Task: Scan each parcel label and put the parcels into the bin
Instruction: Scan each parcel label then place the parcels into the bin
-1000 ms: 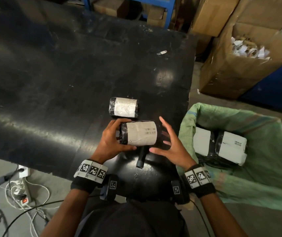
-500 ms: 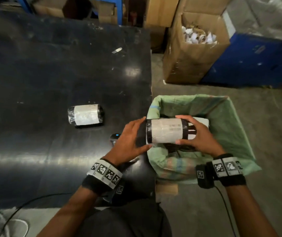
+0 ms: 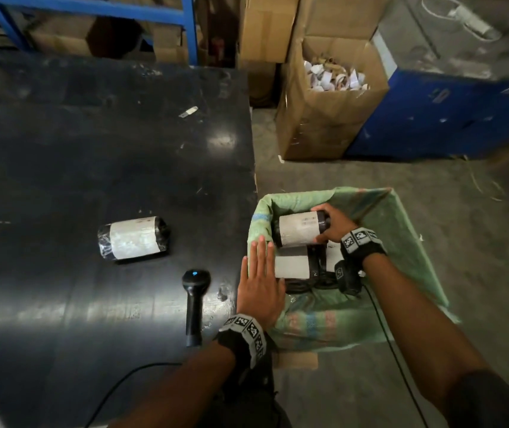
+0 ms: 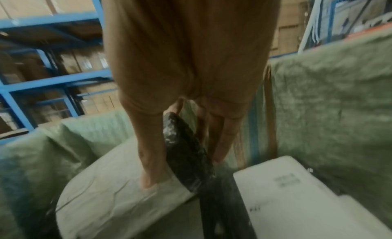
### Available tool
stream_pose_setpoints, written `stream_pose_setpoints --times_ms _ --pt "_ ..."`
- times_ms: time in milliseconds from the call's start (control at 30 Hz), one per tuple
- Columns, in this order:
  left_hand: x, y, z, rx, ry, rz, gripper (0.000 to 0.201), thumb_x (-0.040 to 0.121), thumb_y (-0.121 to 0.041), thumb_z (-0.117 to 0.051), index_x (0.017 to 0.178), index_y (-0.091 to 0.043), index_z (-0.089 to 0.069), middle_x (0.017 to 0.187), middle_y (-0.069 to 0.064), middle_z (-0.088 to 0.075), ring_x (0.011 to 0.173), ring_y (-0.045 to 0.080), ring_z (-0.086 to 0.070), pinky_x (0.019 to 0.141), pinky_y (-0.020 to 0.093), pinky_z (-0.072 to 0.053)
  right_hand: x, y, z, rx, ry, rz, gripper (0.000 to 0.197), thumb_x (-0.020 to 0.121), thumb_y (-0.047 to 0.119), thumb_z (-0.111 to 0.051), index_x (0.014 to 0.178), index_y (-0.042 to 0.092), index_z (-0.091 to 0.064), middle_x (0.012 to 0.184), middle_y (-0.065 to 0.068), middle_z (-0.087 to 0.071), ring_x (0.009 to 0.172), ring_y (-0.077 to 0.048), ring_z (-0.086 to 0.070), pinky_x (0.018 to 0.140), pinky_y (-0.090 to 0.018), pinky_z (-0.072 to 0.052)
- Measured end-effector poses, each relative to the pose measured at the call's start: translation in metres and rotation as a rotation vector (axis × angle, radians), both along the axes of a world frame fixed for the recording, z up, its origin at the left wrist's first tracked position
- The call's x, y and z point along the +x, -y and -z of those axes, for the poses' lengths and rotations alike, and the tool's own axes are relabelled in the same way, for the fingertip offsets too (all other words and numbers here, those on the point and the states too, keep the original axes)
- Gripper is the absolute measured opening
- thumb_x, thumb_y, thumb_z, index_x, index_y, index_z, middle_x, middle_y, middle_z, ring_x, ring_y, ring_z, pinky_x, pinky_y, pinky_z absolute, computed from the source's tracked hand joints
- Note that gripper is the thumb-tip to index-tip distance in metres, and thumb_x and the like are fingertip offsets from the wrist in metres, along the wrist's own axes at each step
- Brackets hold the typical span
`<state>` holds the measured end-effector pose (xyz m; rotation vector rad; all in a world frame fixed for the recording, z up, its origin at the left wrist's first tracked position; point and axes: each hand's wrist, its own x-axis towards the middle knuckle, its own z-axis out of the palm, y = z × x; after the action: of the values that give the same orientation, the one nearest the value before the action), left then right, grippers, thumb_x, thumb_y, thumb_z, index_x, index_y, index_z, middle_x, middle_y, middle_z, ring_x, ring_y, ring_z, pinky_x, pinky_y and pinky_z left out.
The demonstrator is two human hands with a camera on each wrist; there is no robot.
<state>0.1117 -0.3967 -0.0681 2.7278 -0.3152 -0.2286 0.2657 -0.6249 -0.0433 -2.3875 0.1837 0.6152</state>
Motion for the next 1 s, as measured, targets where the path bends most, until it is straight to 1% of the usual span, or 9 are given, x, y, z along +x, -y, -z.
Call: stream_pose_setpoints --times_ms 67,200,300,433,567,633,767,867,1000 --pt "0.002 -0.004 0.001 0.004 -0.008 0.019 0.076 0.098 -0.042 -0.023 0.16 -0.01 0.007 0.168 0.012 0.013 0.155 0.029 0.009 0.124 0.051 -0.015 0.003 -0.01 0.022 -0.048 0.023 0.036 0.082 0.058 -0.008 -0.085 0.131 0.007 -0.049 0.123 -0.017 -0.06 0.112 -0.034 -0.06 0.092 -0.041 -0.053" --pt "0.004 -0.007 0.002 -0.009 -0.057 0.028 0.08 0.096 -0.044 -0.029 0.16 -0.015 0.007 0.168 0.01 0.015 0.155 0.028 0.01 0.125 0.052 -0.014 -0.01 -0.022 0.062 -0.119 0.032 0.131 0.075 0.075 0.0 -0.074 0.14 0.015 -0.041 0.122 -0.021 -0.062 0.11 -0.04 -0.061 0.085 -0.037 -0.048" --pt "0.011 -0.013 0.001 -0.099 -0.118 0.081 0.084 0.094 -0.047 -0.039 0.161 -0.018 0.004 0.168 0.007 0.015 0.156 0.027 0.008 0.126 0.049 -0.013 -0.015 -0.026 0.071 -0.156 0.039 0.152 0.08 0.077 0.002 -0.071 0.146 0.02 -0.035 0.124 -0.02 -0.061 0.111 -0.04 -0.061 0.083 -0.034 -0.046" --pt "0.025 -0.054 -0.009 -0.401 -0.141 0.081 0.077 0.092 -0.053 -0.039 0.16 -0.021 -0.02 0.168 0.006 -0.012 0.155 0.026 -0.014 0.124 0.048 -0.024 -0.013 -0.026 0.047 -0.254 0.028 0.134 0.078 0.072 0.013 -0.076 0.141 0.023 -0.041 0.13 -0.018 -0.06 0.117 -0.038 -0.06 0.099 -0.043 -0.049" --pt "0.045 -0.134 -0.023 -0.398 -0.035 -0.097 0.07 0.089 -0.053 -0.044 0.15 -0.018 -0.045 0.154 0.013 -0.043 0.142 0.03 -0.04 0.118 0.043 -0.034 -0.028 -0.056 -0.007 -0.404 0.128 0.16 0.072 0.077 0.018 -0.074 0.141 0.027 -0.043 0.136 -0.011 -0.055 0.127 -0.034 -0.051 0.101 -0.049 -0.047" --pt "0.058 -0.186 -0.028 -0.376 0.015 -0.192 0.068 0.086 -0.048 -0.05 0.143 -0.012 -0.053 0.142 0.016 -0.055 0.133 0.033 -0.049 0.114 0.038 -0.036 -0.047 -0.086 -0.034 -0.309 0.262 0.152 0.067 0.08 0.027 -0.074 0.141 0.028 -0.045 0.133 -0.008 -0.055 0.125 -0.029 -0.05 0.1 -0.046 -0.047" --pt "0.074 -0.286 -0.038 -0.173 0.1 -0.322 0.071 0.076 -0.038 -0.069 0.139 -0.008 -0.055 0.129 0.021 -0.063 0.118 0.042 -0.057 0.104 0.044 -0.038 -0.09 -0.162 -0.053 0.015 0.383 0.091 0.057 0.083 0.043 -0.069 0.135 0.03 -0.051 0.108 0.002 -0.06 0.102 -0.018 -0.058 0.086 -0.037 -0.051" --pt "0.086 -0.338 -0.031 -0.075 0.02 -0.349 0.087 0.069 -0.02 -0.092 0.144 -0.005 -0.05 0.134 0.028 -0.059 0.122 0.049 -0.054 0.108 0.05 -0.038 -0.115 -0.212 -0.033 0.12 0.291 0.031 0.06 0.085 0.054 -0.063 0.138 0.031 -0.047 0.11 0.002 -0.061 0.097 -0.017 -0.061 0.087 -0.039 -0.053" --pt "0.103 -0.385 -0.004 -0.074 -0.138 -0.386 0.113 0.054 -0.02 -0.1 0.151 -0.009 -0.042 0.142 0.026 -0.055 0.131 0.045 -0.052 0.113 0.052 -0.039 -0.136 -0.252 0.018 0.167 -0.099 -0.023 0.092 0.07 0.082 -0.05 0.147 0.037 -0.027 0.139 -0.007 -0.054 0.126 -0.024 -0.055 0.104 -0.045 -0.046"
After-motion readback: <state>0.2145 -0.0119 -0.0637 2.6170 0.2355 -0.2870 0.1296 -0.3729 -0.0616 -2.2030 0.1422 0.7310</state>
